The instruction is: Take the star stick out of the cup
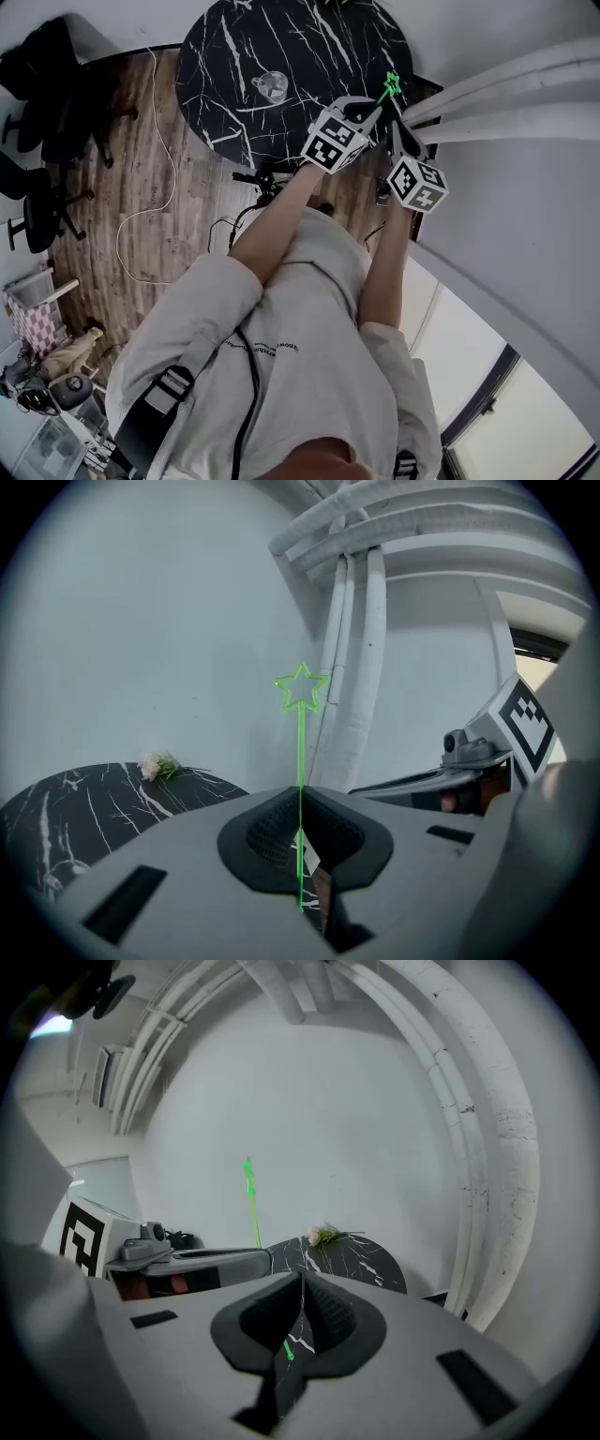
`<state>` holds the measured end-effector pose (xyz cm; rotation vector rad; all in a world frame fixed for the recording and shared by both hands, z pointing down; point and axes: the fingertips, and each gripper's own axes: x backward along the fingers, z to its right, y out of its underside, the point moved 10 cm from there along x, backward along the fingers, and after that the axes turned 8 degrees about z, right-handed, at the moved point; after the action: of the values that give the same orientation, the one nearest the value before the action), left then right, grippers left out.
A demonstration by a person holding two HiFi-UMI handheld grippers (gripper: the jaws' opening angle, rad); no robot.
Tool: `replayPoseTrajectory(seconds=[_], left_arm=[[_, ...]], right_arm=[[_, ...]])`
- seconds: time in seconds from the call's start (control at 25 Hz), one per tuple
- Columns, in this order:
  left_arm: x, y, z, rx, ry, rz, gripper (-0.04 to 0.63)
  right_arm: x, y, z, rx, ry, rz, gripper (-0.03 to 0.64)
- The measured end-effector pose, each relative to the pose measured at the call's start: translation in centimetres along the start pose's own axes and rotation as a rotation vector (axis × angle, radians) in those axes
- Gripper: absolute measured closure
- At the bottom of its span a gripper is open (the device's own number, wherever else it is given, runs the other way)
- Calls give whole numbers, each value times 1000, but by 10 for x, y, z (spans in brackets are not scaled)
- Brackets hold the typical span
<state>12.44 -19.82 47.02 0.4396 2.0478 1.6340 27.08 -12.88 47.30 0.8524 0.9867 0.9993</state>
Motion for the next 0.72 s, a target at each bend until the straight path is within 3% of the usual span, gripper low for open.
replayPoseTrajectory(seconds=[0.48, 0.72], left_arm=[[6, 10, 27, 28, -51, 25, 571], [10, 34, 48, 24, -45, -13, 571]], right_arm=[[22, 8, 9, 29, -45, -36, 576], [34, 16, 20, 12, -52, -41, 576]])
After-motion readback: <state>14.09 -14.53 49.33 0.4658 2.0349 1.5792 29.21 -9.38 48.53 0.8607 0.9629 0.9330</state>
